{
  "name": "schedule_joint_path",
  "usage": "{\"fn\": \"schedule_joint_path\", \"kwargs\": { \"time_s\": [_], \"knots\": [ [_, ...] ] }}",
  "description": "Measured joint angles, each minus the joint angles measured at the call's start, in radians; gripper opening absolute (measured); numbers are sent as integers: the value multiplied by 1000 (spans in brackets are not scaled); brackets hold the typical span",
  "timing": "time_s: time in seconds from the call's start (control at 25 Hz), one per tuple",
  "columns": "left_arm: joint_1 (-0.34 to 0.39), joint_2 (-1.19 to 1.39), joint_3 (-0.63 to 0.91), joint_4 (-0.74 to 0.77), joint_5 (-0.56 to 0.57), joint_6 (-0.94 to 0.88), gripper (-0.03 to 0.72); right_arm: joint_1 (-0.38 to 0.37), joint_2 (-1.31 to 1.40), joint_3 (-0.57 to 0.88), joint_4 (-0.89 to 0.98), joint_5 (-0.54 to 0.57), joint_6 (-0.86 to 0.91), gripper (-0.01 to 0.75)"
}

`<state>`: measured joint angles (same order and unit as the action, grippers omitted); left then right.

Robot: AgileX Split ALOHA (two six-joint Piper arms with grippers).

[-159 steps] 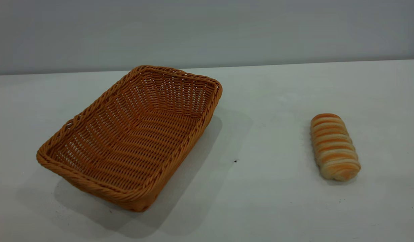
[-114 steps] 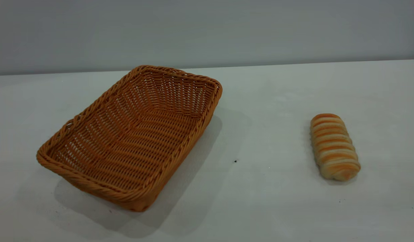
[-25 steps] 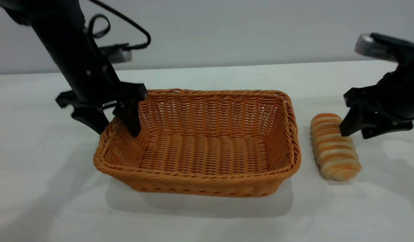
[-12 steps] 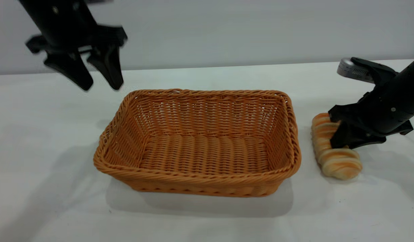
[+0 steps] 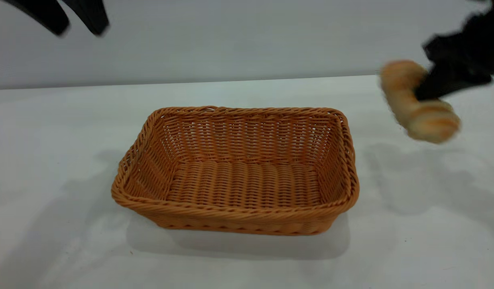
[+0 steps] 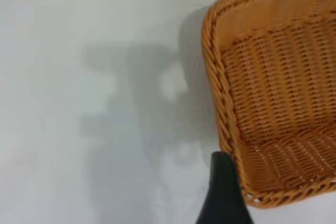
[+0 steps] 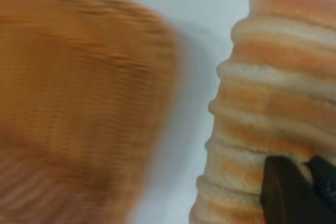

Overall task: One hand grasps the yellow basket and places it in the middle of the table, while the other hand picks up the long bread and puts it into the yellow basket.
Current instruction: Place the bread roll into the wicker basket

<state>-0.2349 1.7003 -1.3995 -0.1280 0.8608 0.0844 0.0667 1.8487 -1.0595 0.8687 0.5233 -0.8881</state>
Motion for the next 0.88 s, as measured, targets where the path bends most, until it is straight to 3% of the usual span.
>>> {"fn": "schedule_joint_path", "kwargs": {
  "time_s": [0.28, 0.4, 0.52, 0.6, 0.8, 0.88],
  "knots": [
    [0, -99, 0, 0, 64, -2, 584, 280, 119, -103, 120, -17, -18, 32],
    [0, -108, 0, 0, 79, -3, 584, 342, 220, -185, 132, -21, -18, 41],
    [0, -108, 0, 0, 95, -3, 584, 355, 299, -228, 134, -7, -9, 91],
    [0, -108, 0, 2, 101, -3, 584, 348, 317, -233, 129, 17, 8, 178],
    [0, -108, 0, 3, 113, -3, 584, 318, 280, -239, 121, 146, 18, 513],
    [0, -109, 0, 3, 123, -3, 584, 296, 232, -239, 104, 216, 24, 602]
  ]
}}
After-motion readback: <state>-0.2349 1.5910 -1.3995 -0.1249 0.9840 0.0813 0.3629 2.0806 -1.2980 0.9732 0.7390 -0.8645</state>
